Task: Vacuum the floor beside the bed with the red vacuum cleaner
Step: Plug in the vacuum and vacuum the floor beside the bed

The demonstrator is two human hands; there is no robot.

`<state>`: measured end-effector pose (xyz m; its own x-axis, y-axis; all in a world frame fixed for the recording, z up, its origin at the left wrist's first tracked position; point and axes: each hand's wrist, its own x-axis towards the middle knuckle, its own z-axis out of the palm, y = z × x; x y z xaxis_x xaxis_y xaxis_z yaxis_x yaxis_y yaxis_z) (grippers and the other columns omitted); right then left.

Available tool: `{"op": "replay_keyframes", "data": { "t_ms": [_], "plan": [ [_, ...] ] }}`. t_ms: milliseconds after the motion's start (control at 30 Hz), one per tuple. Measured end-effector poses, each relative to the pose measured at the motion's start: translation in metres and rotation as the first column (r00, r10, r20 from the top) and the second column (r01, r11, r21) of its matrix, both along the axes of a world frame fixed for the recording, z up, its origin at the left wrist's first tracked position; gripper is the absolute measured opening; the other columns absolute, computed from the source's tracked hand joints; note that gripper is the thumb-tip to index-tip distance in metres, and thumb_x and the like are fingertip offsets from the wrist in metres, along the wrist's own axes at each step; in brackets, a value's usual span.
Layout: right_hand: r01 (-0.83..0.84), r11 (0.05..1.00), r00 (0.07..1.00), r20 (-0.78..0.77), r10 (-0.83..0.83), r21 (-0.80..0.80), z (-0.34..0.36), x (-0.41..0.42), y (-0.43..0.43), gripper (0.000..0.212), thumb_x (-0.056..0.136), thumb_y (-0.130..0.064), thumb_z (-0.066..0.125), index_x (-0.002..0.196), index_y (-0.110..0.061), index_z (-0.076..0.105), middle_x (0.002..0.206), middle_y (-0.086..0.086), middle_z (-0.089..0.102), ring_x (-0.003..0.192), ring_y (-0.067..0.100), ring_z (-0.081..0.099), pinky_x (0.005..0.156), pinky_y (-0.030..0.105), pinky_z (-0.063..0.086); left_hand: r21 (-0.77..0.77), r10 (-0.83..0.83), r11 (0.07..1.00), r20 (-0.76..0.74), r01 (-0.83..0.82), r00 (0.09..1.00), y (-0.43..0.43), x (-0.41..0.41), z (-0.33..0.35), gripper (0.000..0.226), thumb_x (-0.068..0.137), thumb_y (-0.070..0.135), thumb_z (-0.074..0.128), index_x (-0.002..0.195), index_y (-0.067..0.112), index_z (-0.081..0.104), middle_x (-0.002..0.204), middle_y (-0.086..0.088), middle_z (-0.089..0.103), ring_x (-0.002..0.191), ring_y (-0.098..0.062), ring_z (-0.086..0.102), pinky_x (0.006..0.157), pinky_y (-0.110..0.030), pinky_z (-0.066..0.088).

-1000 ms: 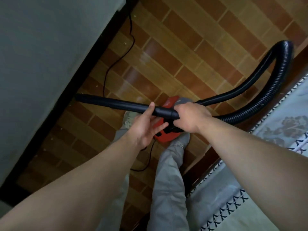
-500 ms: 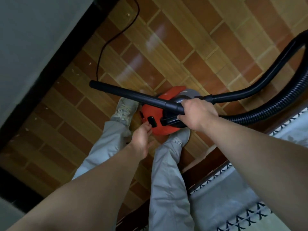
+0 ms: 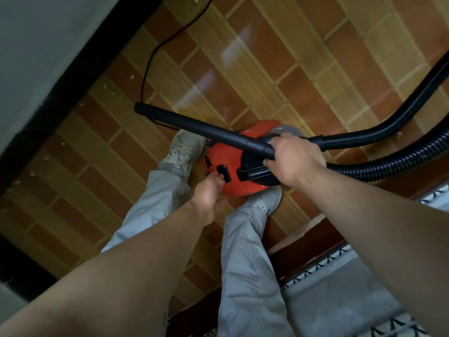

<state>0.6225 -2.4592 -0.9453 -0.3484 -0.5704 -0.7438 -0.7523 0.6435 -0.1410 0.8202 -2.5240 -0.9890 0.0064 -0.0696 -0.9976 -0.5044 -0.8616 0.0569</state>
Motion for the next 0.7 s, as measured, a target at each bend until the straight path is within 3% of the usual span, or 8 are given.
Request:
{"op": "replay_keyframes", "data": {
  "t_ms": [100,167,267,400,467,533,600,700],
  "plan": [
    [-0.016,1.0,1.0,-0.006,0.016,0.005,0.001,0.001,-0.002,0.022,0.093,-0.041,0.059,0.106,-0.023,0.058,0.093,0.001,0.062,0.077,0.026,0.062,0.062,0.033,0.045,-0.001,0.003,1.0,-0.006,-0.003,1.0,-0.002,-0.001,-0.002,0.056,0.102,0.013,0.04,0.157,0.021,0.036,0.126,0.009,0.06,0.103,-0.004,0.055,0.094,-0.036,0.042],
    [-0.036,0.999,0.999,-0.02,0.036,-0.002,0.001,0.005,-0.003,0.022,0.094,-0.041,0.058,0.106,-0.024,0.057,0.089,0.002,0.064,0.075,0.026,0.062,0.061,0.032,0.043,0.006,0.006,1.0,-0.017,-0.006,1.0,-0.003,-0.003,-0.001,0.054,0.101,0.012,0.04,0.155,0.019,0.038,0.113,0.011,0.061,0.102,-0.003,0.055,0.095,-0.035,0.041],
    [-0.033,0.999,0.999,-0.041,0.033,-0.014,-0.001,0.011,-0.002,0.019,0.094,-0.04,0.058,0.1,-0.023,0.054,0.08,0.001,0.061,0.066,0.025,0.058,0.058,0.032,0.042,-0.002,0.031,1.0,-0.022,-0.031,0.999,0.0,-0.001,-0.006,0.056,0.101,0.012,0.04,0.156,0.018,0.036,0.118,0.01,0.061,0.113,-0.007,0.054,0.096,-0.034,0.041],
    [0.013,0.999,0.996,-0.087,-0.016,-0.041,-0.006,0.018,0.003,0.02,0.094,-0.04,0.058,0.092,-0.023,0.047,0.073,0.001,0.055,0.062,0.025,0.051,0.055,0.031,0.04,0.02,0.055,0.998,-0.032,-0.054,0.998,0.007,0.005,-0.012,0.055,0.099,0.011,0.04,0.152,0.022,0.041,0.107,0.013,0.061,0.102,-0.002,0.056,0.095,-0.034,0.042],
    [0.032,0.998,0.994,-0.103,-0.037,-0.049,-0.007,0.02,0.003,0.021,0.094,-0.042,0.058,0.093,-0.023,0.048,0.072,0.001,0.056,0.061,0.025,0.051,0.055,0.031,0.04,0.037,0.034,0.999,-0.037,-0.033,0.999,0.01,0.007,-0.011,0.036,0.098,0.008,0.04,0.121,0.027,0.06,0.098,0.013,0.063,0.094,-0.002,0.057,0.088,-0.031,0.046],
    [0.03,0.999,0.992,-0.117,-0.035,-0.044,-0.007,0.021,0.003,0.022,0.094,-0.043,0.058,0.094,-0.022,0.049,0.071,0.002,0.056,0.061,0.025,0.051,0.055,0.031,0.039,0.045,0.05,0.998,-0.042,-0.048,0.998,0.01,0.003,-0.006,0.033,0.099,0.004,0.037,0.095,0.028,0.059,0.089,0.015,0.061,0.088,-0.001,0.057,0.082,-0.028,0.047],
    [0.019,0.999,0.993,-0.119,-0.022,-0.03,-0.006,0.021,0.002,0.022,0.094,-0.042,0.058,0.093,-0.023,0.048,0.07,0.001,0.053,0.06,0.025,0.05,0.055,0.031,0.038,0.052,0.043,0.998,-0.046,-0.04,0.998,0.01,0.003,-0.006,0.035,0.098,0.002,0.037,0.109,0.029,0.056,0.093,0.016,0.059,0.092,-0.002,0.056,0.09,-0.031,0.045],
    [-0.009,1.0,0.992,-0.125,0.008,-0.01,-0.004,0.021,-0.001,0.02,0.094,-0.041,0.057,0.093,-0.024,0.046,0.067,-0.002,0.049,0.06,0.024,0.05,0.054,0.031,0.037,0.053,0.026,0.998,-0.056,-0.023,0.998,0.007,0.007,-0.012,0.061,0.095,0.001,0.042,0.152,0.023,0.039,0.106,0.014,0.058,0.104,-0.005,0.055,0.1,-0.036,0.042]
  ]
}}
